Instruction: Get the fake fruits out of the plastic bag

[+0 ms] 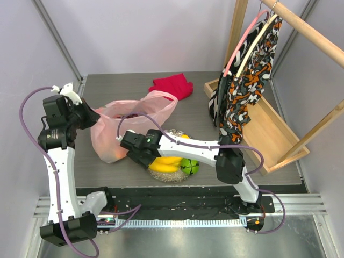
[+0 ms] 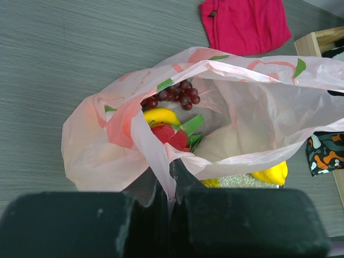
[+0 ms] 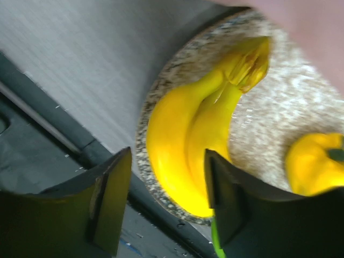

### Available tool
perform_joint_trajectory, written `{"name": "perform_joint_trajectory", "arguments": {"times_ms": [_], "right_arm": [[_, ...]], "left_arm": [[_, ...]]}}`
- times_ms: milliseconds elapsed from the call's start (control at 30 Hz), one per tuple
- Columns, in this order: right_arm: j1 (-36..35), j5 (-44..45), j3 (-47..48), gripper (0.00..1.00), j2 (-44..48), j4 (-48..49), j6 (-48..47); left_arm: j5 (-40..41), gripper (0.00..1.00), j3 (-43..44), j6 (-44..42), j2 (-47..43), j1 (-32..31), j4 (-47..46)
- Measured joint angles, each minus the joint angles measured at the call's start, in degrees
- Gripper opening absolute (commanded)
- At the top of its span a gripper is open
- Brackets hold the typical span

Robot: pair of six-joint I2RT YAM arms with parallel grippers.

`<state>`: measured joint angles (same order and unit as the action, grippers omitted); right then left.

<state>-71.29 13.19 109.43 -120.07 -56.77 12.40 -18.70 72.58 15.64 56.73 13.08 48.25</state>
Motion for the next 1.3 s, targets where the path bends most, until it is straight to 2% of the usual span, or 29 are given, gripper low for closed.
{"name": "perform_joint_trajectory", "arguments": {"times_ms": [100,400,700,767,1000,1100,1200,1233,1300], "right_arm": [[0.1,-4.5,0.0,0.83,-1.2,0.4,-0.5],[1.7,-12.1,0.2,0.88,-0.7,0.8,-4.9],[4.1,-9.5,-5.8,0.96,7.1,1.3,-15.6],[4.5,-8.8,-6.6,0.99,7.4,1.3,-18.4],[4.8,-6.9,-10.3,1.00,6.1,1.4,-25.5],[4.8,-7.1,-10.3,0.90,4.3,1.7,-26.9],[5.2,-8.1,-10.2,0.77,2.5,1.7,-27.4],[5.4,-8.5,-10.1,0.69,1.9,1.7,-27.4],[5.8,-9.8,-9.5,0.63,0.7,1.4,-27.4]], "left_arm": [[-0.3,0.00,0.0,0.0,0.0,0.0,0.0],[-2.3,0.01,0.0,-1.1,0.3,0.0,0.3],[-4.5,0.07,1.2,-6.2,0.5,0.0,4.6],[-4.9,0.08,1.8,-7.6,0.1,0.0,6.1],[-5.3,0.08,2.9,-10.5,-1.4,0.0,9.5],[-5.5,0.08,2.9,-10.9,-1.3,0.0,9.9],[-5.8,0.08,2.9,-11.4,-1.0,0.0,9.9],[-5.9,0.08,2.9,-11.4,-1.0,0.0,9.9],[-6.0,0.08,2.9,-11.5,-0.9,0.0,9.9]]}}
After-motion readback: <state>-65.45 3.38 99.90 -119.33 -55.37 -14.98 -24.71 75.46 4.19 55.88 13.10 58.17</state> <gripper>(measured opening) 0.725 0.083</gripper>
